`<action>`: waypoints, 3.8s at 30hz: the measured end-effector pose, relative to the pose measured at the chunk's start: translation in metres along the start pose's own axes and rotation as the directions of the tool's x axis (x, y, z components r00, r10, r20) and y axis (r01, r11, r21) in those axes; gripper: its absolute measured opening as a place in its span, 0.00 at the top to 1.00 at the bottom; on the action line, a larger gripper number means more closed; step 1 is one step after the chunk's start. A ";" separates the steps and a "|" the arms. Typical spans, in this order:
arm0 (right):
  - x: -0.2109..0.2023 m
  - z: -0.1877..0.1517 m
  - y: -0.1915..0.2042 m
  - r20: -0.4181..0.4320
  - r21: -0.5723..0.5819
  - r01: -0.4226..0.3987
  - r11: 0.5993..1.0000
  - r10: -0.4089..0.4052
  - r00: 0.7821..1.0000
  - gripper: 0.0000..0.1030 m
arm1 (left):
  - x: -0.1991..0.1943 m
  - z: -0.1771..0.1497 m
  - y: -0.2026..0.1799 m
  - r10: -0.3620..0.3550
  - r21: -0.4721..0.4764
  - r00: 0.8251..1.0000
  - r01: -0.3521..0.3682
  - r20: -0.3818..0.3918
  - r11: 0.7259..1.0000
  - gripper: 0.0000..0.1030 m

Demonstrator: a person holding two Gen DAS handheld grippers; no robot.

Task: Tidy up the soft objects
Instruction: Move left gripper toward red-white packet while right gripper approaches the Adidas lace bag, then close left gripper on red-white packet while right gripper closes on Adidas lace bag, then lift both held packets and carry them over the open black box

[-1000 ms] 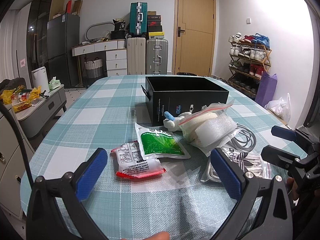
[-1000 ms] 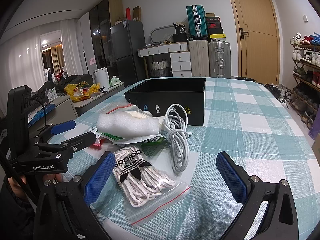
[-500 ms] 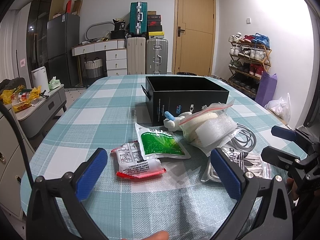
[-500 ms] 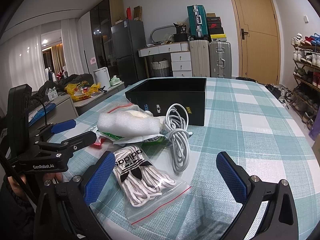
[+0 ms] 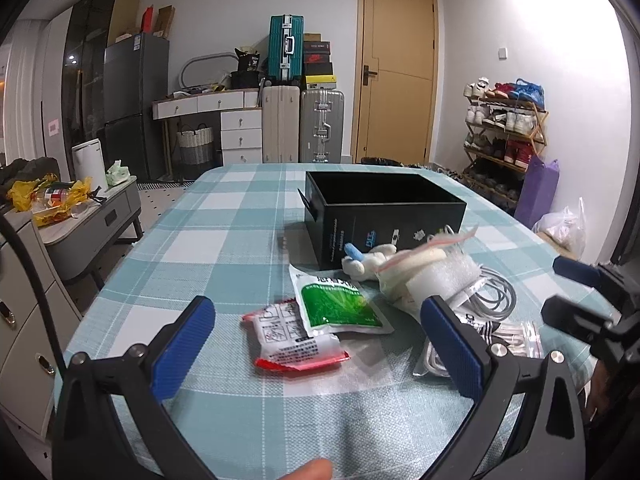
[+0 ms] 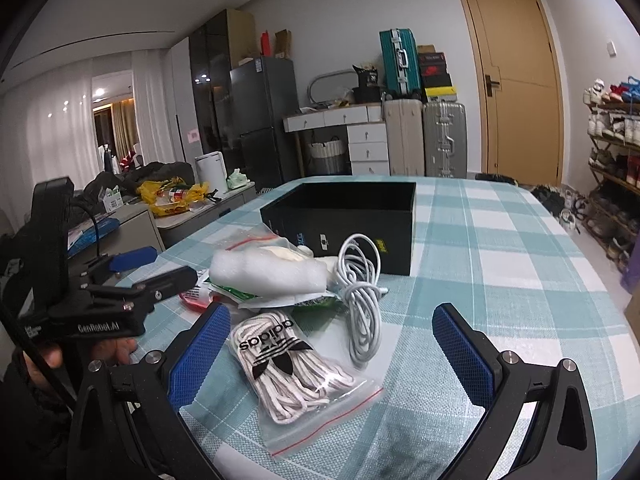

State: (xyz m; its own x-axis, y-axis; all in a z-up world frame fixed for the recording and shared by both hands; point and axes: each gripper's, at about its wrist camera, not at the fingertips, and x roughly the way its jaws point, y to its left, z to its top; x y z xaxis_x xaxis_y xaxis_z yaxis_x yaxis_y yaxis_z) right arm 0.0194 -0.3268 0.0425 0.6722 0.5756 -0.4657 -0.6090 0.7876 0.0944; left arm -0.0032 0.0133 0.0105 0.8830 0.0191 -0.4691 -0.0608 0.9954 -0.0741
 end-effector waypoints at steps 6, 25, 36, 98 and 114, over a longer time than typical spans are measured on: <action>0.004 0.000 0.011 -0.040 -0.039 -0.046 0.998 0.045 0.998 0.00 | 0.002 0.003 0.001 0.022 0.037 1.000 -0.022 -0.006 0.999 0.00; 0.033 -0.010 0.030 -0.207 -0.091 -0.149 0.985 0.127 0.970 0.04 | 0.023 -0.006 0.017 0.027 -0.008 0.989 -0.029 -0.143 1.000 0.00; 0.046 -0.014 0.036 -0.283 -0.089 -0.205 0.975 0.172 0.943 0.15 | 0.025 -0.005 0.020 0.043 0.004 0.989 -0.042 -0.144 0.999 0.00; 0.018 -0.006 0.036 -0.117 -0.098 -0.152 0.983 0.140 0.983 0.64 | 0.018 0.001 0.007 -0.089 0.026 0.985 0.094 -0.147 0.995 0.54; -0.005 0.018 0.008 -0.001 0.008 -0.083 0.996 0.083 0.997 0.64 | 0.000 0.024 0.002 -0.116 0.020 0.990 0.118 -0.076 0.993 0.54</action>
State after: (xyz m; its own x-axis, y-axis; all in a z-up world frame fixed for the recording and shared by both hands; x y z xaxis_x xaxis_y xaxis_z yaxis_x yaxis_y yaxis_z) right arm 0.0182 -0.3195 0.0613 0.6187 0.6391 -0.4569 -0.6597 0.7384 0.1396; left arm 0.0079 0.0177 0.0315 0.8460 -0.1038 -0.5229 0.0531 0.9924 -0.1111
